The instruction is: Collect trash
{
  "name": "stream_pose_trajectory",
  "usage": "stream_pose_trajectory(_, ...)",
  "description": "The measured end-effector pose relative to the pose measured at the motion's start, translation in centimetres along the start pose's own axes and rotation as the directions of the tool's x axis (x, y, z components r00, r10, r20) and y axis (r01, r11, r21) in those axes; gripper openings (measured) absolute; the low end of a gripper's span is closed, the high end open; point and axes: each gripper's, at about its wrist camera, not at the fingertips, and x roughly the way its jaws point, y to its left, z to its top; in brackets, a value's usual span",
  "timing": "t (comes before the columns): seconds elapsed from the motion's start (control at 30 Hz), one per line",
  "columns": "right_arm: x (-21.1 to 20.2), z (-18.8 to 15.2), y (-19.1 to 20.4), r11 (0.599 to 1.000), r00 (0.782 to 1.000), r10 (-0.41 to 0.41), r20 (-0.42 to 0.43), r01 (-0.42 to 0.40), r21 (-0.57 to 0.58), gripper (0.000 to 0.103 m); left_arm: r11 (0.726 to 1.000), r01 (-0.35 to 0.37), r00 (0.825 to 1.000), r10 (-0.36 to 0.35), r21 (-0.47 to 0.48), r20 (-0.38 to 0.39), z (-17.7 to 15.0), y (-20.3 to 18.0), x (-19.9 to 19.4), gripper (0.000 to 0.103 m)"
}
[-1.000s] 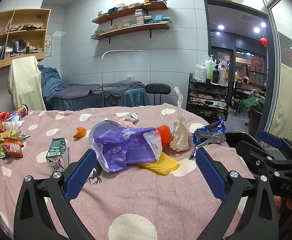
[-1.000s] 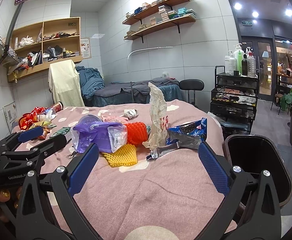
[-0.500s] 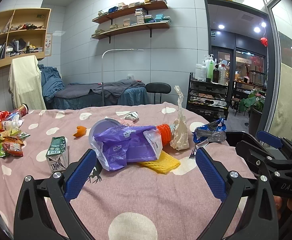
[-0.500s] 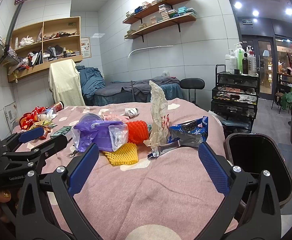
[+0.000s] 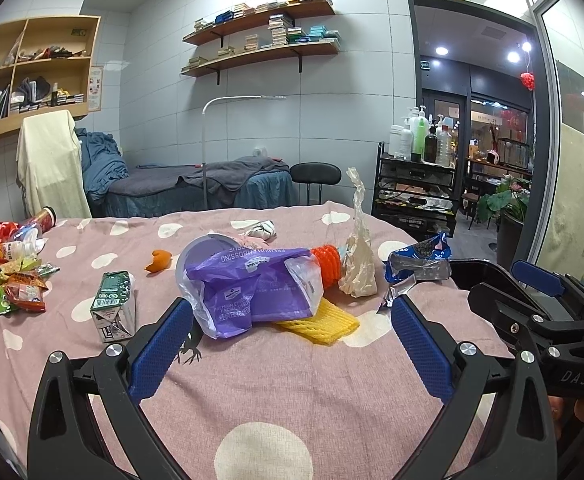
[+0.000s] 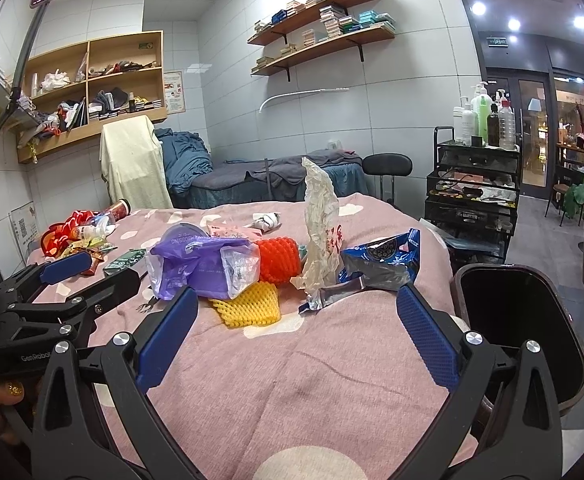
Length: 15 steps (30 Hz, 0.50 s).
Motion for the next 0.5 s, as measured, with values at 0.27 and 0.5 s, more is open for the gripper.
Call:
stream_pose_trajectory(0.27,0.03,-0.03,0.05,1.000,1.000,0.001,-0.005,-0.001,0.000,0.098,1.000,-0.001,1.000,0.001,0.001,-0.006,0.10,0.04,0.06,0.098)
stream_pose_trajectory(0.5,0.20,-0.15,0.22,1.000,1.000,0.006,-0.021,-0.006,-0.003,0.098,1.000,-0.004,1.000,0.004,-0.001,-0.014,-0.13,0.07,0.21,0.098)
